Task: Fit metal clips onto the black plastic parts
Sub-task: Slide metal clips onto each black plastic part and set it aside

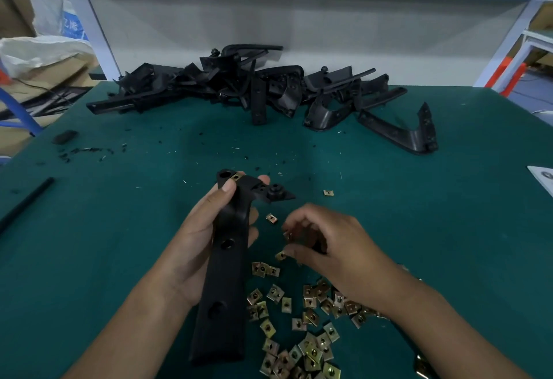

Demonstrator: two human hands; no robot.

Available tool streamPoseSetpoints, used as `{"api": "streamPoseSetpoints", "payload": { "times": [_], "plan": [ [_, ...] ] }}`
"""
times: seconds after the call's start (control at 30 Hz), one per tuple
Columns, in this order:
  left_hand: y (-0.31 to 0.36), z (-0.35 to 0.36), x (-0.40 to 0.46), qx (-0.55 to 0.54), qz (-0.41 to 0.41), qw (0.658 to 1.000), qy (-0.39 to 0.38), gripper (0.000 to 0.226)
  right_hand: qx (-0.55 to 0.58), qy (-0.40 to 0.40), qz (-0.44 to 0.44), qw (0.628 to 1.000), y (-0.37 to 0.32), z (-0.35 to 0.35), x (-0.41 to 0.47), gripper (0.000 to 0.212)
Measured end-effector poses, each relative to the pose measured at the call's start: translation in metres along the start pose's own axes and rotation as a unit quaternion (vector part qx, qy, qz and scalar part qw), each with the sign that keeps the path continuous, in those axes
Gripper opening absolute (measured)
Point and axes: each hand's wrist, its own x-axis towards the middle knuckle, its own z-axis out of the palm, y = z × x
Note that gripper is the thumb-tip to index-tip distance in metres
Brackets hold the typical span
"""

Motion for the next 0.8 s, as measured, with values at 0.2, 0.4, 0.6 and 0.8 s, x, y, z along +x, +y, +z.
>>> {"api": "streamPoseSetpoints", "payload": {
  "times": [0.2, 0.4, 0.6, 0.8],
  "plan": [
    [-0.001, 0.002, -0.003, -0.003, 0.025, 0.999, -0.028, 0.047, 0.116, 0.073, 0.026, 0.990, -0.006, -0.003, 0.002, 0.015],
    [0.001, 0.007, -0.011, 0.053, 0.005, 0.999, -0.005, 0.050, 0.231, 0.076, 0.040, 0.969, -0.010, -0.009, 0.004, 0.014],
    [0.003, 0.019, -0.015, 0.131, 0.022, 0.991, 0.016, 0.041, 0.340, 0.110, 0.058, 0.932, -0.010, -0.015, 0.006, 0.015],
    [0.002, 0.026, -0.016, 0.173, 0.061, 0.983, 0.012, 0.021, 0.362, 0.106, 0.115, 0.919, -0.010, -0.019, 0.006, 0.021]
  ]
}}
